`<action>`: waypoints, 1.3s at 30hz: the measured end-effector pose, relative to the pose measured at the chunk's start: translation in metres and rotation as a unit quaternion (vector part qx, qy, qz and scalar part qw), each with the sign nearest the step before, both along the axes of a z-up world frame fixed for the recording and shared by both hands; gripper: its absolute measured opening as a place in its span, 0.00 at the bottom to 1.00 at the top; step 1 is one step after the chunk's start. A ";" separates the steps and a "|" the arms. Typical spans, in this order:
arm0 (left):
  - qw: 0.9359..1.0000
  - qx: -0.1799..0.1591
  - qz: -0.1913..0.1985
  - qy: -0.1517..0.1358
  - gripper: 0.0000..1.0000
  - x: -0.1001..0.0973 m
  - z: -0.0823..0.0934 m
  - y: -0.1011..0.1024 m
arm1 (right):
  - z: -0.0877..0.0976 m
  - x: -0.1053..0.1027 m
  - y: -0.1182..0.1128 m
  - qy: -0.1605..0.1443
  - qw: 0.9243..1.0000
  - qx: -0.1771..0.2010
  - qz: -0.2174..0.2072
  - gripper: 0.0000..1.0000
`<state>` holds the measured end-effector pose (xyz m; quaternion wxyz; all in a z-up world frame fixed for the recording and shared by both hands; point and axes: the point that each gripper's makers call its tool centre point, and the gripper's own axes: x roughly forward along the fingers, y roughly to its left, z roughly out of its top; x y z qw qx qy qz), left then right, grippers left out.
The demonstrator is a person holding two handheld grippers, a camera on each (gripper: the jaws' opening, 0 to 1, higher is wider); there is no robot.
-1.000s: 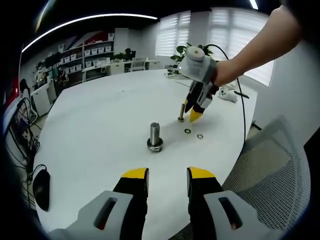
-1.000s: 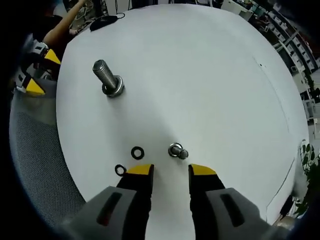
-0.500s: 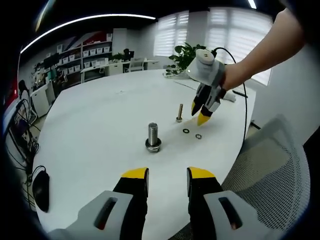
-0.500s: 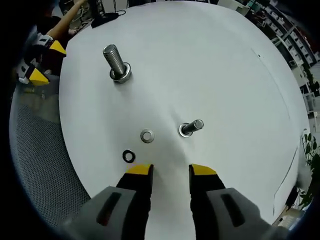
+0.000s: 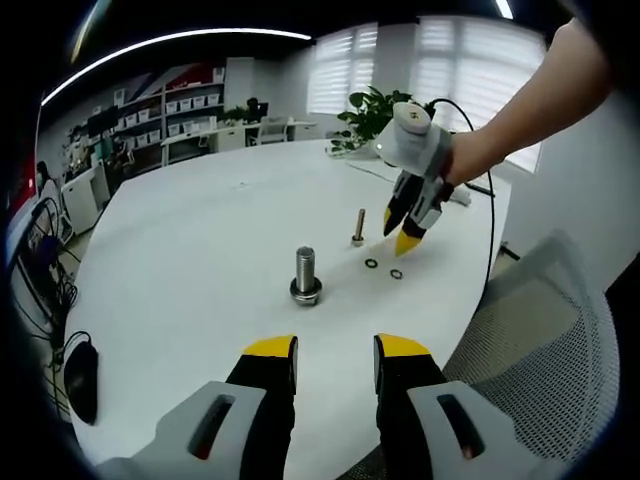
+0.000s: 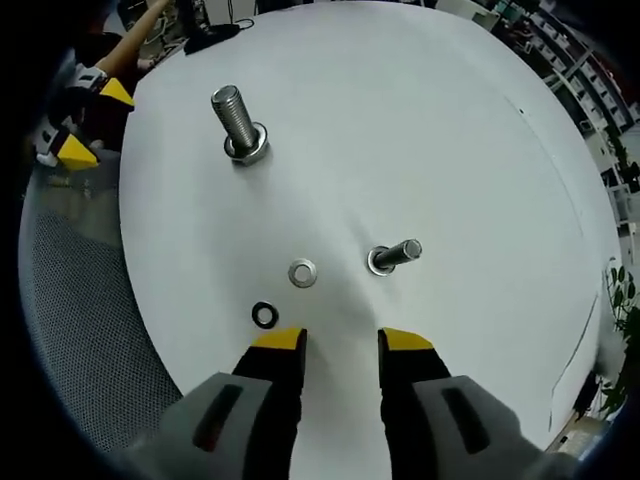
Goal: Place the washer onto the threaded stud by aligning its center hole with the stud, sliding it down to the base, and recovering from edge contact or off-axis alignment until the washer reaches the visible bottom stop.
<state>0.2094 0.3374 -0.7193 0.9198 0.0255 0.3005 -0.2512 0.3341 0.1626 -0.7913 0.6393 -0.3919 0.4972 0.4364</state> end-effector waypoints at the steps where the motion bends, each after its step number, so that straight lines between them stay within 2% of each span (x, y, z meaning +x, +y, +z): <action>1: 1.000 0.001 0.000 0.000 0.29 0.000 0.000 0.000 | 0.000 -0.001 0.000 0.001 1.000 -0.001 0.000 0.31; 15: 1.000 0.001 -0.001 0.000 0.29 -0.001 0.000 -0.001 | -0.004 -0.008 0.001 0.008 1.000 0.002 0.002 0.31; 29: 1.000 0.000 0.000 0.000 0.29 0.000 0.000 -0.001 | -0.011 -0.030 0.016 0.037 0.999 0.024 0.008 0.32; 31: 1.000 0.001 0.001 0.001 0.29 0.000 0.000 -0.001 | -0.011 -0.030 0.017 0.030 0.999 0.023 0.017 0.31; 39: 1.000 -0.001 0.002 -0.001 0.29 0.000 0.001 -0.001 | -0.007 -0.039 0.023 0.036 0.999 0.029 0.028 0.30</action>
